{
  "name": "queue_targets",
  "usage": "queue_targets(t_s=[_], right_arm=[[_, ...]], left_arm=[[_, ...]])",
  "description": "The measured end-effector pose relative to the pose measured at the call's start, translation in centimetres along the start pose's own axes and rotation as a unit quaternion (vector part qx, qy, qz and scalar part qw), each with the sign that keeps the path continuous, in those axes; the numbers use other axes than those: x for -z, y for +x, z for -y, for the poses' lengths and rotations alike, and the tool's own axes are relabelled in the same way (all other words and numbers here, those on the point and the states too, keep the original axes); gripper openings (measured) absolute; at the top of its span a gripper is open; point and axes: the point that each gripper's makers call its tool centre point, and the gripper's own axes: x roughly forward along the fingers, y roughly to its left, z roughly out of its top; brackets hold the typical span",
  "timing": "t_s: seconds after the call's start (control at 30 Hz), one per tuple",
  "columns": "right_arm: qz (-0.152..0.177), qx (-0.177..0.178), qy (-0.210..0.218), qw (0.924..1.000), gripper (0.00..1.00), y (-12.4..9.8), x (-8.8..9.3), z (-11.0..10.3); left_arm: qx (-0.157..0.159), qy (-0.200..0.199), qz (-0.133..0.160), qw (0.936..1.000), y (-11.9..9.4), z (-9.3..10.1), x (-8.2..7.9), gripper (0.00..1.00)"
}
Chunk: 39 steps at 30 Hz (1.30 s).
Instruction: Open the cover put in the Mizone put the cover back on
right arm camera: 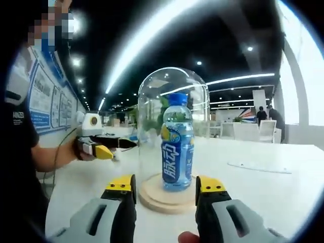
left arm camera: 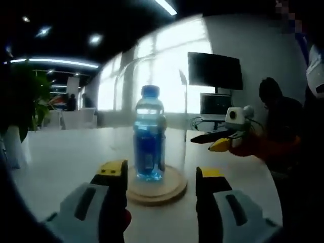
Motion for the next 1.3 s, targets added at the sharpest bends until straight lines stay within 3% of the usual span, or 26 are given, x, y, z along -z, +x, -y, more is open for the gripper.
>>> queue_targets(t_s=[0.33, 0.43, 0.63, 0.73, 0.9, 0.97, 1.1, 1.3], right_arm=[[0.01, 0.003, -0.016, 0.9998, 0.36, -1.0, -0.7, -1.3], [0.019, 0.006, -0.021, 0.9996, 0.27, -1.4, -1.1, -1.4], [0.023, 0.012, -0.018, 0.9995, 0.26, -2.0, -1.7, -1.9], [0.024, 0.016, -0.022, 0.9993, 0.27, -2.2, -2.1, -1.7], [0.023, 0.02, -0.021, 0.9993, 0.27, -2.4, -2.4, -1.7], [0.013, 0.027, -0.025, 0.9992, 0.27, -2.5, -1.9, -1.4], [-0.003, 0.035, -0.023, 0.9991, 0.28, -2.9, -0.4, -0.9], [-0.006, 0.048, -0.019, 0.9986, 0.28, -4.0, 0.2, -0.5]], left_arm=[[-0.018, -0.009, 0.019, 0.9996, -1.2, -0.5, -0.8, 0.36], [-0.021, -0.006, 0.023, 0.9995, -1.5, 0.0, -1.0, 0.33], [-0.033, 0.016, 0.015, 0.9992, -2.2, 1.1, -1.1, 0.33], [-0.056, 0.007, 0.005, 0.9984, -2.6, 0.8, -1.1, 0.33], [-0.068, -0.001, -0.006, 0.9976, -3.0, 0.9, -0.8, 0.33], [-0.076, 0.009, -0.012, 0.997, -3.2, 0.7, -0.4, 0.33], [-0.075, -0.01, -0.013, 0.9971, -3.6, 0.5, 0.5, 0.33], [-0.076, -0.009, -0.009, 0.997, -3.9, 0.3, 0.6, 0.33]])
